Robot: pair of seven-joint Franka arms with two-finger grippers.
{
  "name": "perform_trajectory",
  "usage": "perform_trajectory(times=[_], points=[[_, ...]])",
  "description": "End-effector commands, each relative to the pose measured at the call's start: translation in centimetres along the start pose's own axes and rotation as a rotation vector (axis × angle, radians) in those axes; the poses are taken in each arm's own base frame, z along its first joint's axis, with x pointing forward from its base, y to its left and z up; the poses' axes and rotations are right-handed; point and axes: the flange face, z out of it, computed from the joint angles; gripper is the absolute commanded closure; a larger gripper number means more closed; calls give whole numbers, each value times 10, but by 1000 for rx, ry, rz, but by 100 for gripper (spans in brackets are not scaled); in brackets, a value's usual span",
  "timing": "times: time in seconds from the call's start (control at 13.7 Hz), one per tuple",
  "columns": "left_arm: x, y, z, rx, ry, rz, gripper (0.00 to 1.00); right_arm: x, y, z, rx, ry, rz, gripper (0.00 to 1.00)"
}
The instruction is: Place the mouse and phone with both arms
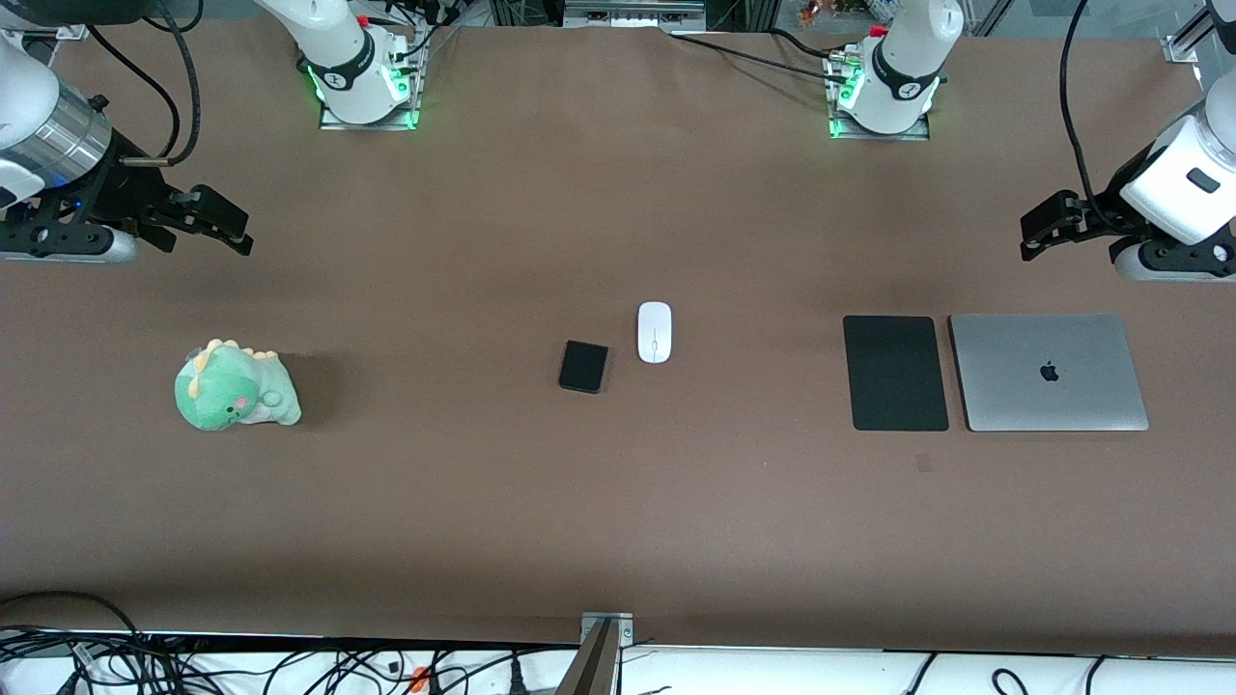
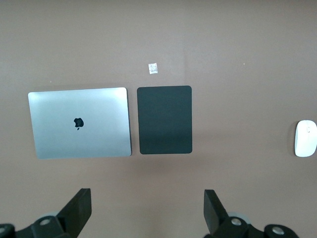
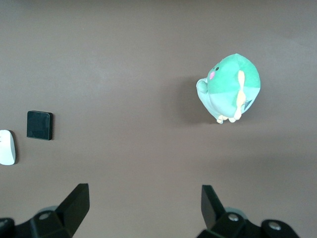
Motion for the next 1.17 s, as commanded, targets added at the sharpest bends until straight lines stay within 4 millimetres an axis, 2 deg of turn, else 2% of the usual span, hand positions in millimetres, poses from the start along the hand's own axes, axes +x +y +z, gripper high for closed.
perform_trajectory(times=[0.0, 0.51, 1.09], points=[[3, 0, -6, -1, -7, 24, 0, 0, 4, -9, -13, 9, -12, 0], [-2, 4, 1, -5, -62, 29, 0, 1, 4, -12, -12, 17, -13, 0], [19, 10, 44, -8, -137, 48, 0, 0, 4, -12, -12, 15, -11, 0]])
